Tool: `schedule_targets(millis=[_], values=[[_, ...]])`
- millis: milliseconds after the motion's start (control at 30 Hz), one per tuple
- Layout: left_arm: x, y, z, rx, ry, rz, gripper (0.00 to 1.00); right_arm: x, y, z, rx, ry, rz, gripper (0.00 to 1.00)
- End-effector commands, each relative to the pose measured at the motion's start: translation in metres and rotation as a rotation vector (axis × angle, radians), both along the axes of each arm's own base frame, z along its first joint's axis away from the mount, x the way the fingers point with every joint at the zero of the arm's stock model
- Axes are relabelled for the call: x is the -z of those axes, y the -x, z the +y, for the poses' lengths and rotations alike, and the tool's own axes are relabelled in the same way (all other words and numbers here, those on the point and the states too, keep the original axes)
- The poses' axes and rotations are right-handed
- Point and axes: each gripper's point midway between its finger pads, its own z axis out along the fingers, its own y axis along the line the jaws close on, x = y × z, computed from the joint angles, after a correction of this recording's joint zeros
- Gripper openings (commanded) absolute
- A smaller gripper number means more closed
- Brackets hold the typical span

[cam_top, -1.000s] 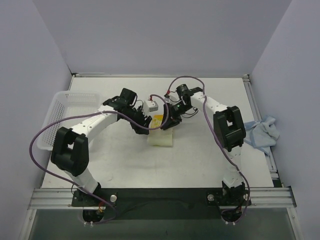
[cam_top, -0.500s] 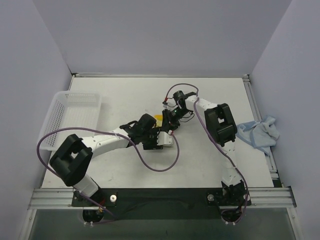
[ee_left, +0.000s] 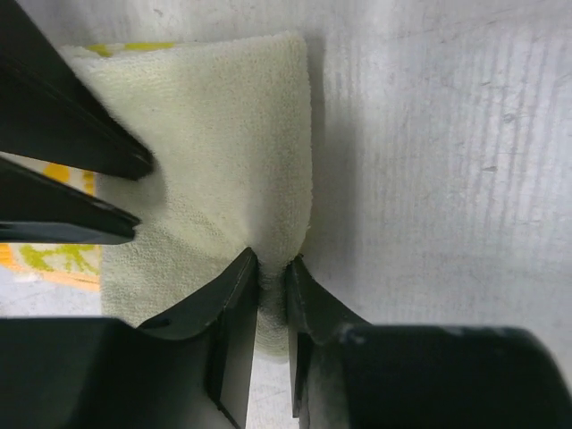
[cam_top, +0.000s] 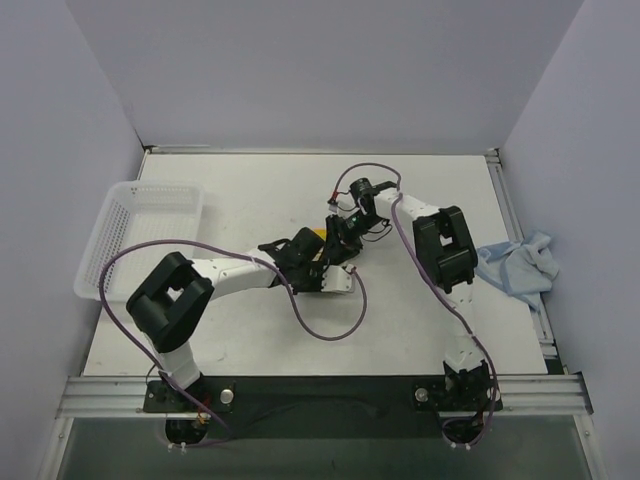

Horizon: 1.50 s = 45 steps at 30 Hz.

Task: Roll the towels
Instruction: Roll the towel

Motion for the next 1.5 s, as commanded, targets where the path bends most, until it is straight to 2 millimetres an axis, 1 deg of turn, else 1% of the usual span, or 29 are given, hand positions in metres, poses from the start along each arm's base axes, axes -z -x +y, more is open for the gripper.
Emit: schedule_targets(millis=[0,33,67,133,167,233,267,300,367,400,433,467,500,533,567,600,633,700,733,800,833,900,967,1033,1067,1167,1200,1333,1467], values=[[0.006,0.040,0.010,0.026,-0.059,0.255,0.26,-0.047,-0.019,-0.021,0.017,-0.021,-0.142,0.35],[0.006,0.046,0.008,0.027,-0.064,0.313,0.24,-0.053,-0.026,-0.032,0.039,-0.025,-0.161,0.40],[-0.005,0.049,-0.001,0.037,-0.025,0.364,0.21,-0.068,-0.031,-0.038,0.051,-0.034,-0.203,0.43],[-0.005,0.064,0.005,0.002,-0.055,0.494,0.18,-0.082,-0.040,-0.052,0.072,-0.030,-0.257,0.52],[-0.013,0.065,-0.002,0.003,-0.028,0.538,0.15,-0.099,-0.047,-0.066,0.099,-0.035,-0.305,0.54],[-0.010,0.071,0.006,-0.056,-0.053,0.657,0.14,-0.112,-0.051,-0.083,0.105,-0.020,-0.365,0.59],[-0.019,0.067,-0.001,-0.061,-0.018,0.692,0.12,-0.126,-0.052,-0.097,0.122,-0.010,-0.411,0.61],[-0.020,0.066,0.006,-0.110,-0.023,0.750,0.12,-0.132,-0.051,-0.105,0.124,0.001,-0.434,0.62],[-0.013,0.063,0.006,-0.150,-0.029,0.836,0.11,-0.146,-0.039,-0.123,0.093,0.038,-0.511,0.66],[-0.021,0.056,0.004,-0.169,-0.027,0.863,0.10,-0.151,-0.037,-0.132,0.089,0.053,-0.540,0.68],[-0.013,0.051,0.008,-0.207,-0.036,0.911,0.09,-0.152,-0.030,-0.141,0.082,0.096,-0.554,0.70],[-0.013,0.047,0.008,-0.226,-0.029,0.943,0.09,-0.165,-0.024,-0.148,0.055,0.114,-0.623,0.71],[-0.015,0.047,0.010,-0.251,-0.041,0.984,0.09,-0.164,-0.017,-0.153,0.040,0.144,-0.632,0.72],[-0.011,0.037,0.008,-0.277,-0.027,1.017,0.09,-0.166,-0.008,-0.159,0.030,0.168,-0.632,0.72],[-0.009,0.034,0.007,-0.292,-0.027,1.039,0.09,-0.175,-0.001,-0.167,0.024,0.204,-0.669,0.72],[-0.009,0.037,0.010,-0.312,-0.049,1.082,0.10,-0.178,0.005,-0.171,-0.003,0.214,-0.687,0.71],[-0.003,0.029,0.007,-0.324,-0.053,1.100,0.11,-0.178,0.017,-0.175,-0.025,0.225,-0.679,0.71],[0.000,0.030,0.009,-0.355,-0.078,1.163,0.12,-0.192,0.037,-0.175,-0.088,0.199,-0.743,0.71],[0.004,0.024,0.006,-0.355,-0.073,1.181,0.13,-0.195,0.056,-0.173,-0.123,0.185,-0.745,0.71],[0.005,0.024,0.009,-0.368,-0.096,1.223,0.13,-0.195,0.075,-0.169,-0.203,0.194,-0.764,0.71],[0.011,0.021,0.008,-0.372,-0.099,1.236,0.13,-0.191,0.093,-0.158,-0.311,0.196,-0.802,0.71],[0.012,0.021,0.010,-0.375,-0.109,1.256,0.13,-0.180,0.106,-0.150,-0.440,0.234,-0.849,0.70],[0.016,0.021,0.013,-0.372,-0.130,1.271,0.13,-0.168,0.122,-0.128,-0.569,0.212,-0.874,0.69],[0.021,0.023,0.016,-0.372,-0.150,1.288,0.13,-0.159,0.118,-0.113,-0.632,0.219,-0.912,0.68],[0.021,0.024,0.018,-0.366,-0.164,1.293,0.13,-0.153,0.124,-0.101,-0.705,0.205,-0.931,0.68],[0.025,0.026,0.021,-0.364,-0.174,1.294,0.14,-0.134,0.109,-0.078,-0.812,0.225,-1.015,0.67],[0.027,0.030,0.024,-0.366,-0.186,1.299,0.15,-0.125,0.106,-0.064,-0.846,0.214,-1.057,0.66],[0.030,0.035,0.028,-0.371,-0.192,1.298,0.16,-0.095,0.087,-0.033,-0.927,0.223,-1.133,0.65],[0.036,0.034,0.029,-0.385,-0.192,1.281,0.16,-0.075,0.082,-0.008,-0.987,0.197,-1.212,0.65]])
